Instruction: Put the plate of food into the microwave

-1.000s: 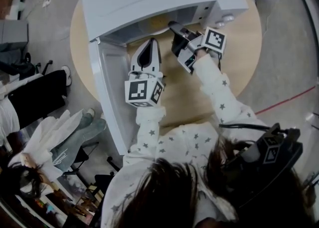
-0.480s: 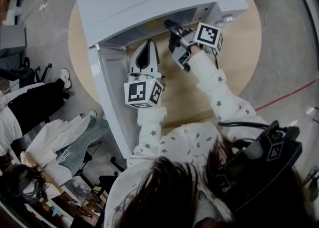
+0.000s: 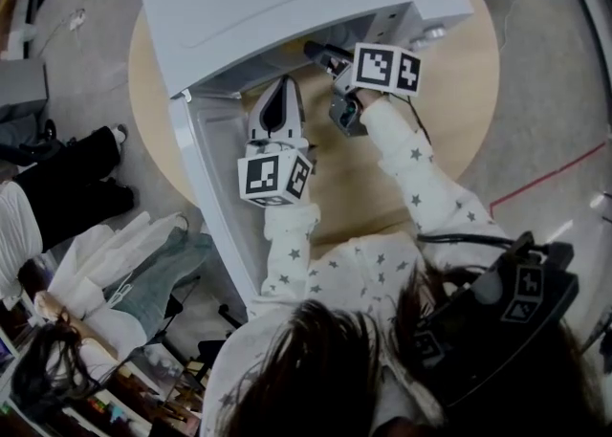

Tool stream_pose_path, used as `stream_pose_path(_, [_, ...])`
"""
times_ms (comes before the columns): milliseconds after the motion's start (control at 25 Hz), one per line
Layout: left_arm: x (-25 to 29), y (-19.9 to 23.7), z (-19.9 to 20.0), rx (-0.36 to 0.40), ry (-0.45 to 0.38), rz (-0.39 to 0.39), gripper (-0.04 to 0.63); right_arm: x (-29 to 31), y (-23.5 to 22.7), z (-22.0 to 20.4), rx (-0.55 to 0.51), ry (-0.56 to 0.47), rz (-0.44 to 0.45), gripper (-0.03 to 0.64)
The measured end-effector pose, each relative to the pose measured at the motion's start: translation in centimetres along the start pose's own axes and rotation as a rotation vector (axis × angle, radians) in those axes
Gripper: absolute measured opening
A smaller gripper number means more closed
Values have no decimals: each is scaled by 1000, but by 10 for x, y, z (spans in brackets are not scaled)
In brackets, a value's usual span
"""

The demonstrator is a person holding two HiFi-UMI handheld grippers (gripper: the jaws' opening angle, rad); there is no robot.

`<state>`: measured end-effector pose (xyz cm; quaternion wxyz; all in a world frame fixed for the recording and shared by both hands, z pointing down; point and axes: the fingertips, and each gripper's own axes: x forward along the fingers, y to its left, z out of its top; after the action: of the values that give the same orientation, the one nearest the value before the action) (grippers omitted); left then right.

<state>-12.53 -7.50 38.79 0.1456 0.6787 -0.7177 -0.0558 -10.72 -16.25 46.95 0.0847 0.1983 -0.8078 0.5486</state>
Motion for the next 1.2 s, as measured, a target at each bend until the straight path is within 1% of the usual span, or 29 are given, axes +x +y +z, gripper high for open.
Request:
stream_pose_path(160, [1, -6, -3, 4, 4, -8, 2, -1, -4, -3, -148, 83, -68, 155])
stream_pose_path(240, [3, -9, -6, 2, 5, -14, 2, -2, -11, -6, -236, 121, -120, 155])
stream_pose_path(320, [5, -10, -8, -2, 8, -18, 2, -3, -17, -8, -287, 146, -160, 155])
stream_pose_path(520, [7, -10, -8, -3, 15, -22, 2, -3, -24, -9, -286, 161, -193, 155])
stream_pose_path(680, [7, -7, -7, -2, 13, -20, 2, -5, -25, -5, -272, 140, -197, 155])
stream_pose_path(800, [5, -7, -10, 1, 14, -19, 2, -6, -25, -3, -256, 125, -184, 155])
stream_pose_path(880, [4, -7, -12, 3, 12, -18, 2, -6, -25, -5, -229, 121, -159, 155])
stream_pose_path(1000, [2, -9, -10, 12, 5, -17, 2, -9, -16, -8, -197, 115, -99, 155])
stream_pose_path(1200, [-3, -12, 4, 29, -12, -14, 2, -16, 14, -4, -155, 104, 19, 153])
